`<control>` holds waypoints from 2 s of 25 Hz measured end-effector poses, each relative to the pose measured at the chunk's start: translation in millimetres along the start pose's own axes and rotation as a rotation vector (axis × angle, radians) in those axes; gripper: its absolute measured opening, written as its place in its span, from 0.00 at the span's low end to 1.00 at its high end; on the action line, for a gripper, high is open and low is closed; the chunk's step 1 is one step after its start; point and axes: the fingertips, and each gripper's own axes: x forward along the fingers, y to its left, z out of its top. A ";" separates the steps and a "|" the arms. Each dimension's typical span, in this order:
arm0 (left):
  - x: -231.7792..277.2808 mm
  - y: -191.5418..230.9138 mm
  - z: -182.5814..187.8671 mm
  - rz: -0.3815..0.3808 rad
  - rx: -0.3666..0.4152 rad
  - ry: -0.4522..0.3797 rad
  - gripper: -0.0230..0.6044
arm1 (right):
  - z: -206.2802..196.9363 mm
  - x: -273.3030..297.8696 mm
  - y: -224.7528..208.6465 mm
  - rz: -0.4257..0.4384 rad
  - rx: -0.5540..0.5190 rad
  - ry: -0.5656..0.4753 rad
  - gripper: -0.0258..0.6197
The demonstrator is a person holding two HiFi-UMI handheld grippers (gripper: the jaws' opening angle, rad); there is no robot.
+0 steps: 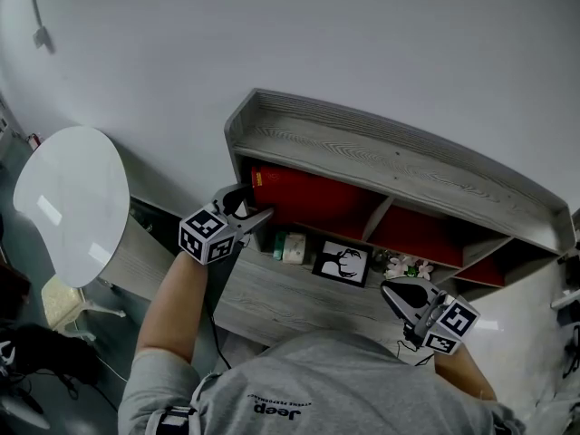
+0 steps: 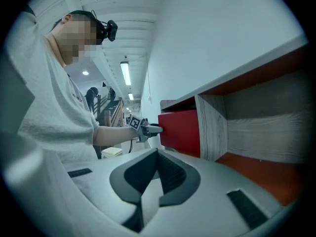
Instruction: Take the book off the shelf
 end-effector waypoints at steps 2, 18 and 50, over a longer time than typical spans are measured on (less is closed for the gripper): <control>-2.1 -1.0 -0.8 -0.021 0.017 0.012 0.49 | 0.3 0.2 -0.8 0.000 -0.001 0.000 0.04; 8.9 2.5 -6.4 0.028 0.065 0.065 0.57 | 1.5 -3.1 -2.8 -0.004 0.001 -0.006 0.04; 0.8 -17.6 -2.5 -0.028 0.073 -0.001 0.48 | 1.6 -4.5 -0.6 0.003 0.001 -0.012 0.04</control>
